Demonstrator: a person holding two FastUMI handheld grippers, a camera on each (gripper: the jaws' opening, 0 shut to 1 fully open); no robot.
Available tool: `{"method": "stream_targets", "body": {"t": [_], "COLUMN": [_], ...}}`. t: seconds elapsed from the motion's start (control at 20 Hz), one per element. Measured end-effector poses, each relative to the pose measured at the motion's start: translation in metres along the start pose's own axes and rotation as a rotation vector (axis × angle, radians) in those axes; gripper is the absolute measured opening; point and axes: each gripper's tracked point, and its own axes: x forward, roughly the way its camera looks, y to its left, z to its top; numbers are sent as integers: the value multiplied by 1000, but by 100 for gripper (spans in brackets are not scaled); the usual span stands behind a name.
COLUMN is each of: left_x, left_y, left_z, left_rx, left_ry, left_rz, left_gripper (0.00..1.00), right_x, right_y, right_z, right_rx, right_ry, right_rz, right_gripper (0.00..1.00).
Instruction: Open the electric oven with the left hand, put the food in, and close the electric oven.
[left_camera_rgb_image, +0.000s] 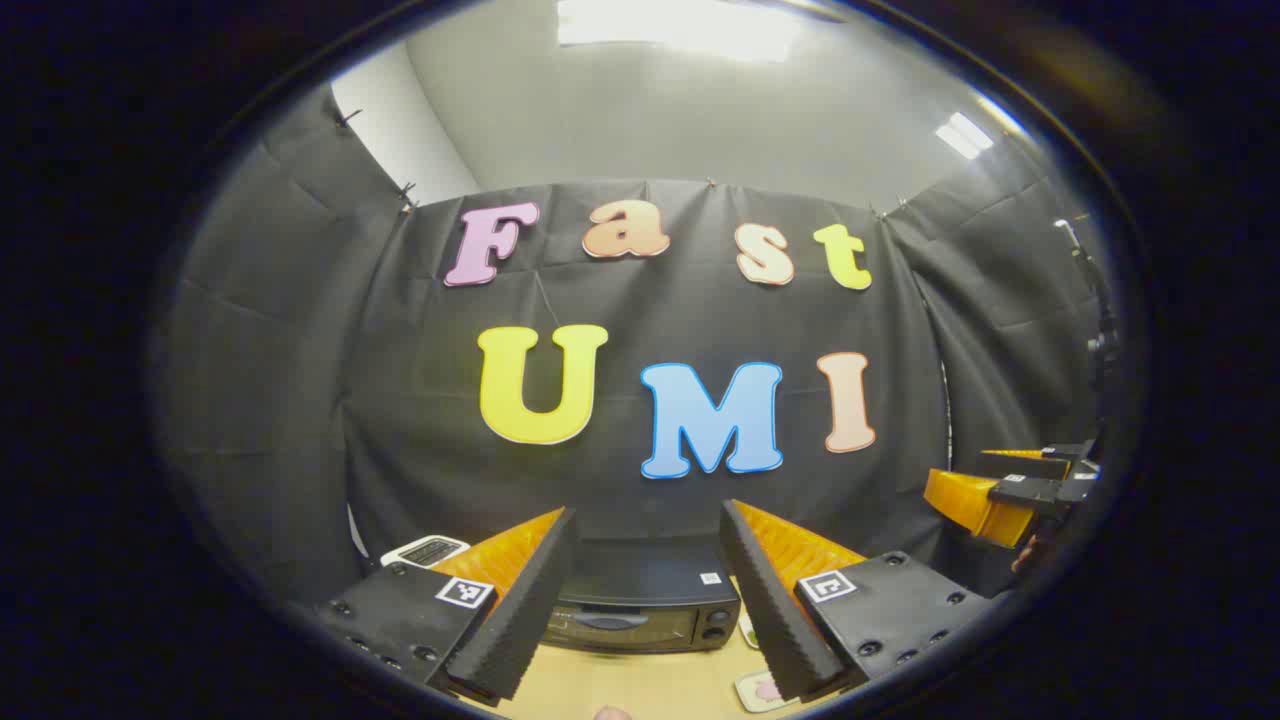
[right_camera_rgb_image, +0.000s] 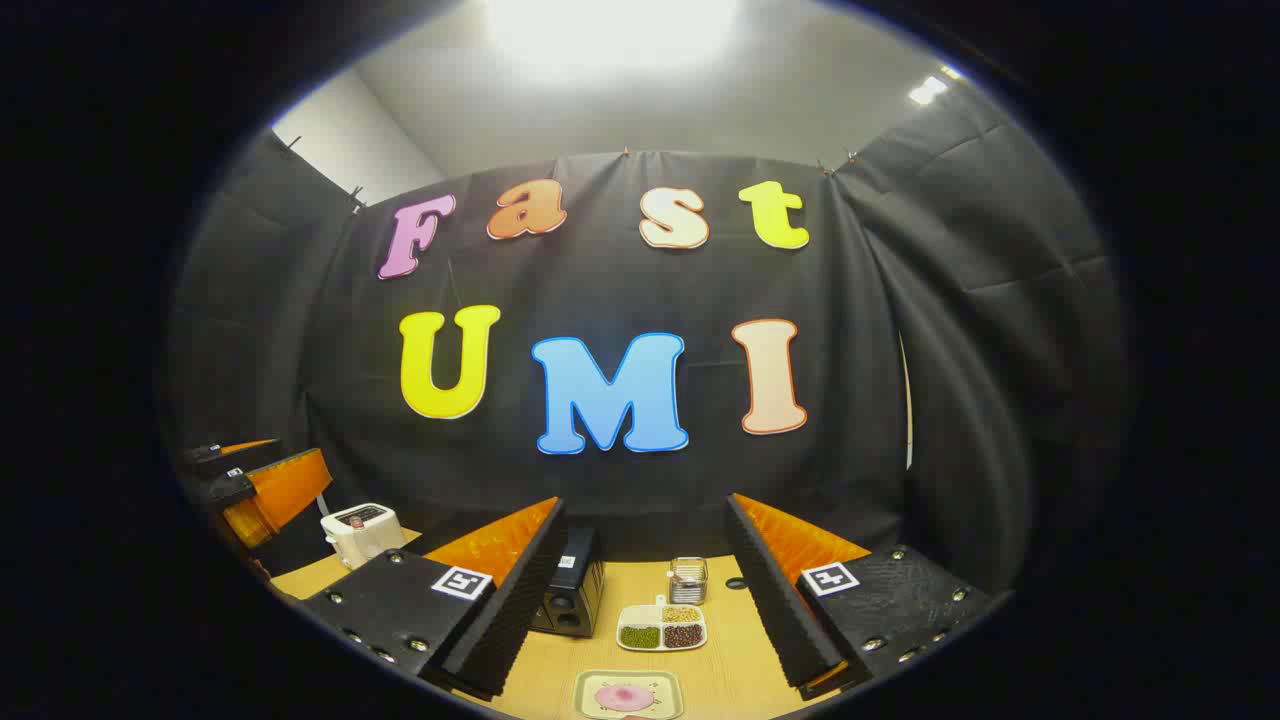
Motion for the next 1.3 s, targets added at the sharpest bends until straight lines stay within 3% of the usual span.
{"method": "stream_targets", "body": {"t": [0.05,0.1,0.3,0.35,0.45,0.5,0.7,0.8,0.85,0.95,1.0,1.05,1.3], "left_x": [5,7,16,19,24,25,32,34,36,42,47,53,91], "left_y": [4,9,25,28,31,29,24,21,20,18,16,17,26], "left_z": [3,2,1,3,-1,-4,-9,-14,-17,-30,-40,-52,-106], "left_rx": [0,-1,-16,-16,-18,-22,-20,-23,-23,-26,-29,-31,-45], "left_ry": [-4,-1,-1,-8,0,4,8,12,16,41,63,86,203], "left_rz": [-7,-12,-14,-11,-17,-24,-37,-44,-47,-55,-61,-65,-68], "left_gripper": [91,95,92,99,91,95,91,95,92,99,95,99,99], "right_x": [2,3,10,11,14,14,17,16,16,15,14,15,20], "right_y": [3,5,15,18,20,20,22,21,20,17,16,16,9], "right_z": [2,3,3,4,3,2,0,-2,-3,-7,-10,-11,-24], "right_rx": [1,4,10,6,-10,-13,-17,-28,-33,-39,-39,-39,-54], "right_ry": [-6,-11,-13,-18,-15,-15,-13,-4,1,10,15,19,48], "right_rz": [-8,-17,-40,-38,-43,-47,-47,-42,-42,-43,-44,-45,-52], "right_gripper": [97,97,97,97,97,97,97,97,97,97,97,97,97]}}
